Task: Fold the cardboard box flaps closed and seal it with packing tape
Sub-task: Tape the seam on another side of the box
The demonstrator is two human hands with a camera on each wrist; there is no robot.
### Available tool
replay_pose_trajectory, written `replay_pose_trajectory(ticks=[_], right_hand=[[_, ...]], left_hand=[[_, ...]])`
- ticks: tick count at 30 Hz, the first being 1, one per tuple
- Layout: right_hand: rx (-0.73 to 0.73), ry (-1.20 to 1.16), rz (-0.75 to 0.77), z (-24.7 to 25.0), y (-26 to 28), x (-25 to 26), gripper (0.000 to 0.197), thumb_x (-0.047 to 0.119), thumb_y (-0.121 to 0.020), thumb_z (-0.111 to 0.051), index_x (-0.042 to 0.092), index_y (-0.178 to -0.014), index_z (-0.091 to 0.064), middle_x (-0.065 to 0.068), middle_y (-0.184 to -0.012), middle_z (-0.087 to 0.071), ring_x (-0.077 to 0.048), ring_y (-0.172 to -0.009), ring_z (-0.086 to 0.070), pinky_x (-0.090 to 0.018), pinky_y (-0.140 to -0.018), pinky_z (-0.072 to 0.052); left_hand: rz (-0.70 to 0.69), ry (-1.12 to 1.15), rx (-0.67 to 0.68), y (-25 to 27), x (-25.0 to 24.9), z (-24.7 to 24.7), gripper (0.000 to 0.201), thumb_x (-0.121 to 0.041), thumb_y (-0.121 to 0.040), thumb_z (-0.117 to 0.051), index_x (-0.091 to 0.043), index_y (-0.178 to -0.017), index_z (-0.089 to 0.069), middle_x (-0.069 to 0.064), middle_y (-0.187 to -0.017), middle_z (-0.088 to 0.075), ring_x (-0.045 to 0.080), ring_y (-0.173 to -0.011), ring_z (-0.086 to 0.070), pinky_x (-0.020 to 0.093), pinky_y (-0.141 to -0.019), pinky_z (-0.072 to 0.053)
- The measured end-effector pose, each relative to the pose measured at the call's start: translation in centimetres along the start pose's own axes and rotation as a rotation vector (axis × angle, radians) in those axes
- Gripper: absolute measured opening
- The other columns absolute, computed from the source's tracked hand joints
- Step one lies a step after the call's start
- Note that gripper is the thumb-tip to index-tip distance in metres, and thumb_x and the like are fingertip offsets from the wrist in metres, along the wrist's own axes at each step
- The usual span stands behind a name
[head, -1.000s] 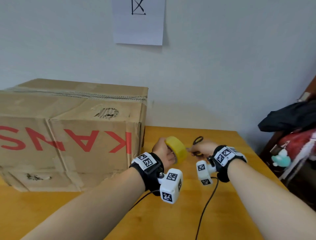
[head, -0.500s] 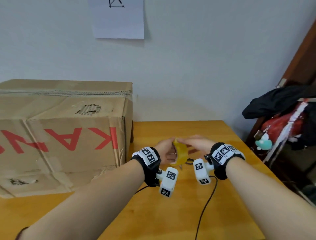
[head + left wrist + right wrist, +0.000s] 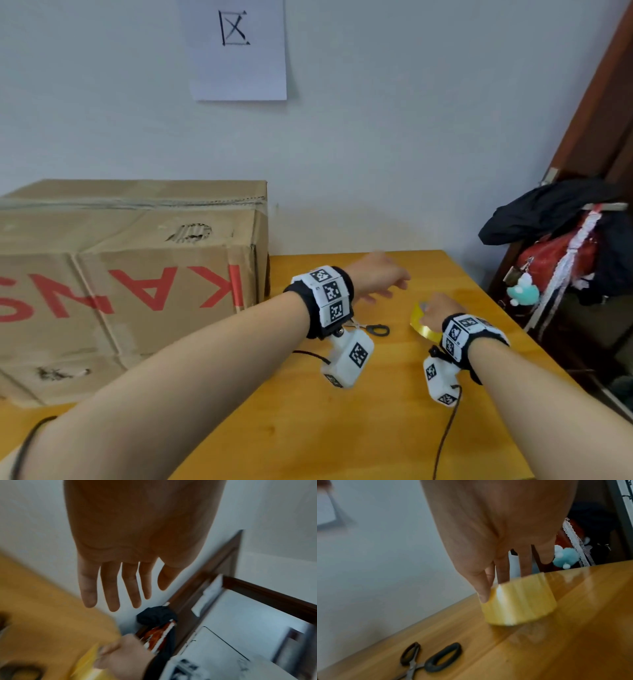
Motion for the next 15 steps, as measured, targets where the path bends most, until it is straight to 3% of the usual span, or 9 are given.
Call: replay_pose_trajectory(ticks=[1,2,3,6,9,13,15], right_hand=[[-0.023,-0.038,-0.003,0.2,0.1,0.4,0.014,0.018,-0.097,-0.051,0.013,-0.094,-0.064,-0.010,-0.098,-0.061,-0.026,-0.084,-0.059,-0.032,-0.074,-0.038],[-0.049,-0.084,-0.004,0.7,0.4,1.1,0.018,0.019,-0.095,-0.054,0.013,-0.079,-0.057,-0.007,-0.082,-0.057,-0.026,-0.077,-0.055,-0.032,-0.074,-0.038],[-0.065,-0.134,0.024,1.3,0.6,2.2,0.020,0.021,-0.094,-0.055,0.013,-0.075,-0.055,-0.006,-0.076,-0.056,-0.028,-0.078,-0.055,-0.033,-0.075,-0.040],[-0.083,-0.419,0.214,4.4,2.7,7.1,0.015,0.026,-0.096,-0.059,0.013,-0.095,-0.066,-0.006,-0.096,-0.067,-0.028,-0.097,-0.063,-0.036,-0.085,-0.048],[-0.049,-0.617,0.401,7.2,5.4,12.1,0.016,0.034,-0.099,-0.058,0.019,-0.102,-0.063,0.001,-0.097,-0.071,-0.020,-0.093,-0.066,-0.036,-0.077,-0.052],[0.122,-0.813,0.503,9.6,8.2,17.8,0.044,0.056,-0.098,-0.049,0.018,-0.114,-0.067,0.004,-0.100,-0.076,-0.022,-0.093,-0.071,-0.044,-0.087,-0.058],[0.240,-0.938,0.520,10.2,8.9,19.9,0.059,0.069,-0.093,-0.044,0.019,-0.114,-0.068,0.002,-0.100,-0.077,-0.025,-0.095,-0.073,-0.044,-0.082,-0.060]], left_hand=[[-0.061,-0.044,0.009,0.7,-1.2,0.5,0.033,-0.032,-0.100,-0.052,-0.012,-0.123,-0.065,0.000,-0.122,-0.067,0.022,-0.107,-0.064,0.042,-0.094,-0.050],[-0.111,-0.067,0.010,1.5,-2.4,1.0,0.032,-0.032,-0.101,-0.052,-0.013,-0.122,-0.065,-0.001,-0.122,-0.068,0.021,-0.109,-0.065,0.042,-0.094,-0.050],[-0.154,-0.075,0.004,2.4,-3.6,1.8,0.031,-0.031,-0.101,-0.051,-0.015,-0.122,-0.066,-0.002,-0.121,-0.068,0.021,-0.108,-0.065,0.041,-0.093,-0.050],[-0.237,-0.098,-0.057,5.1,-5.9,5.0,0.031,-0.030,-0.101,-0.051,-0.017,-0.124,-0.065,-0.004,-0.120,-0.069,0.018,-0.107,-0.066,0.038,-0.091,-0.054],[-0.279,-0.184,-0.164,7.6,-6.8,8.6,0.029,-0.029,-0.101,-0.051,-0.017,-0.123,-0.066,-0.006,-0.114,-0.072,0.014,-0.104,-0.067,0.034,-0.088,-0.056],[-0.247,-0.372,-0.312,10.9,-7.0,14.5,0.028,-0.030,-0.100,-0.051,-0.020,-0.120,-0.068,-0.012,-0.106,-0.074,0.009,-0.101,-0.068,0.030,-0.087,-0.055],[-0.185,-0.535,-0.348,12.2,-6.7,17.3,0.029,-0.030,-0.098,-0.052,-0.020,-0.120,-0.069,-0.012,-0.107,-0.074,0.008,-0.099,-0.068,0.025,-0.083,-0.051]])
Point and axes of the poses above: each hand's wrist, its own y-axis away from the middle knuckle, its own z-axis out of the back of the hand, x = y × z, the point moved 1 cm from there along -y, towards the middle knuckle
